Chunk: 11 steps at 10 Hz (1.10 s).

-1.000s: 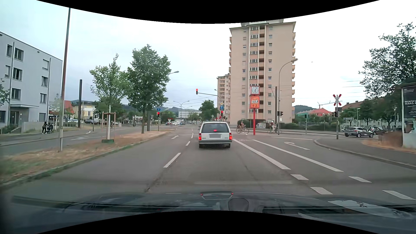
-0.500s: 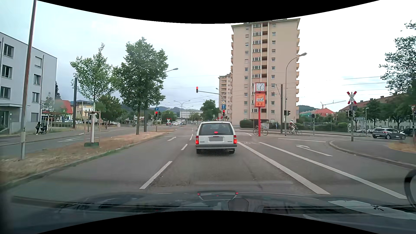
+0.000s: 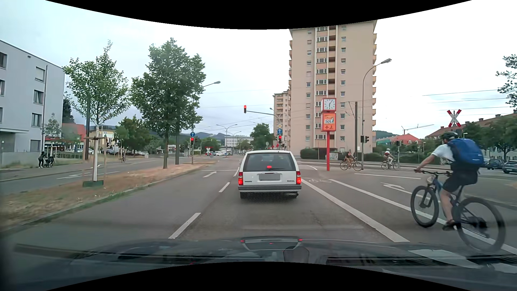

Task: Follow the waypoints while adhering to traffic rules and regulations

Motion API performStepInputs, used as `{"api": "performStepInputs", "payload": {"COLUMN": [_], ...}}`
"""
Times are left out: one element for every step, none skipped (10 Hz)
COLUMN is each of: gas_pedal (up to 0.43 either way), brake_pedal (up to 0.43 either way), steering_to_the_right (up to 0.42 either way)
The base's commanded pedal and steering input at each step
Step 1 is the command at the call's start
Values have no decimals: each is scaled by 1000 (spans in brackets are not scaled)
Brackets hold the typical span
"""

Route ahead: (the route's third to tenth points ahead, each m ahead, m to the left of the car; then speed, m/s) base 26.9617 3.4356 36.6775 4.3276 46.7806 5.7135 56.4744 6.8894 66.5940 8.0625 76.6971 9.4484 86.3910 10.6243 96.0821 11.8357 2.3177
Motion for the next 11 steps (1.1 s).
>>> {"api": "performStepInputs", "payload": {"gas_pedal": [0, 0, 0, 0, 0, 0, 0, 0, 0, 0, 0], "brake_pedal": [244, 244, 244, 244, 244, 244, 244, 244, 244, 244, 244], "steering_to_the_right": [-20, -20, -20, -20, -20, -20, -20, -20, -20, -20, -20]}}
